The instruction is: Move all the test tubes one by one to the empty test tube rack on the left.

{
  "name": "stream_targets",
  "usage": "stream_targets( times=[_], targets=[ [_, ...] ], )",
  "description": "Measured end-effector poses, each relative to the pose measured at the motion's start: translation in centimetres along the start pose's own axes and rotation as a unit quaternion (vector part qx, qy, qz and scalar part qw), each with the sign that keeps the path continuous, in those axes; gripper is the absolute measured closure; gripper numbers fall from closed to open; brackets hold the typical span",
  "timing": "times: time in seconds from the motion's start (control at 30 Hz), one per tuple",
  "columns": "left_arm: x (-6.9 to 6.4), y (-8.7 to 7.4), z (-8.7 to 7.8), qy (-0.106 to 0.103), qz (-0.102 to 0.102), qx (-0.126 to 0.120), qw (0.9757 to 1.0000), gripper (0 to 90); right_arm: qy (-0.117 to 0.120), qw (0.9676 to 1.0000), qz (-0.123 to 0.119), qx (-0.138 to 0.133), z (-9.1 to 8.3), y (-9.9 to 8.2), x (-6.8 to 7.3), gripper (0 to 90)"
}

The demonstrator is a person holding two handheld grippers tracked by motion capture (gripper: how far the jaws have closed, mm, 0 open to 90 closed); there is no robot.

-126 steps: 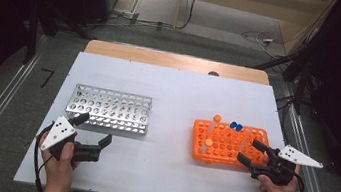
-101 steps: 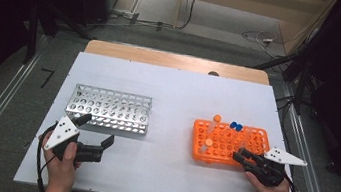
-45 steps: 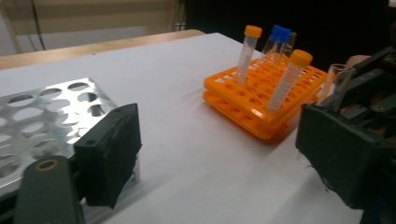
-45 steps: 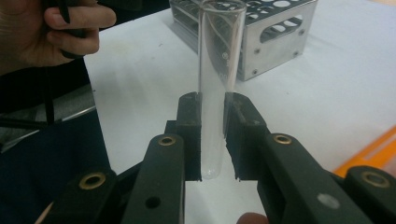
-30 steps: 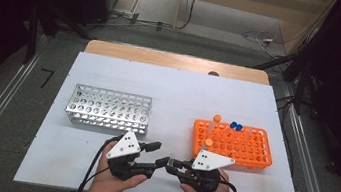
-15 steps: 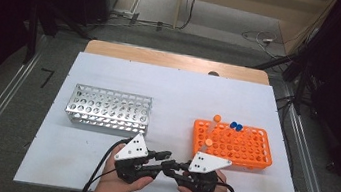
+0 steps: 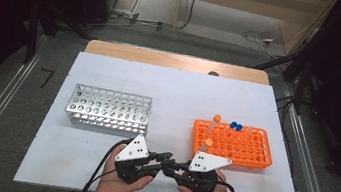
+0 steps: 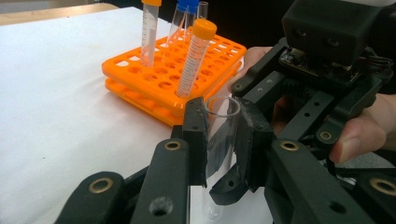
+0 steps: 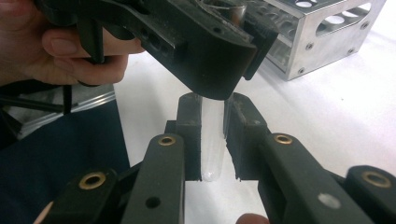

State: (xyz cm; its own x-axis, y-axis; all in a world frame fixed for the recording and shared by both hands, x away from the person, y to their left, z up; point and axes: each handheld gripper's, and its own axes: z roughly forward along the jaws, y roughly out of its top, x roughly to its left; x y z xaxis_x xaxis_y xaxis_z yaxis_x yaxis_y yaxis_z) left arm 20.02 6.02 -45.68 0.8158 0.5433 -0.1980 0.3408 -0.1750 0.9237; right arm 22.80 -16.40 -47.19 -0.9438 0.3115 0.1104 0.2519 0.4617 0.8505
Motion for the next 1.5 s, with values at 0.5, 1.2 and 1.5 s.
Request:
stream_targets(
  times=[0.5,1.2,1.5],
  targets=[
    [1.4,0.3,-1.9,0.027,-0.012,-0.019,0.9994,76.1,-0.013,0.9994,0.014,-0.029,-1.8,0.2,-1.0,30.2],
    [3.4,1.0,-5.6,0.087,-0.024,-0.044,0.9950,76.1,-0.059,0.9959,0.030,-0.061,-7.8,-0.5,-3.1,0.0],
    [4.4,2.2,-7.4,0.110,-0.021,-0.047,0.9926,76.1,-0.080,0.9929,0.042,-0.078,-10.1,-0.9,-3.8,0.0]
  ],
)
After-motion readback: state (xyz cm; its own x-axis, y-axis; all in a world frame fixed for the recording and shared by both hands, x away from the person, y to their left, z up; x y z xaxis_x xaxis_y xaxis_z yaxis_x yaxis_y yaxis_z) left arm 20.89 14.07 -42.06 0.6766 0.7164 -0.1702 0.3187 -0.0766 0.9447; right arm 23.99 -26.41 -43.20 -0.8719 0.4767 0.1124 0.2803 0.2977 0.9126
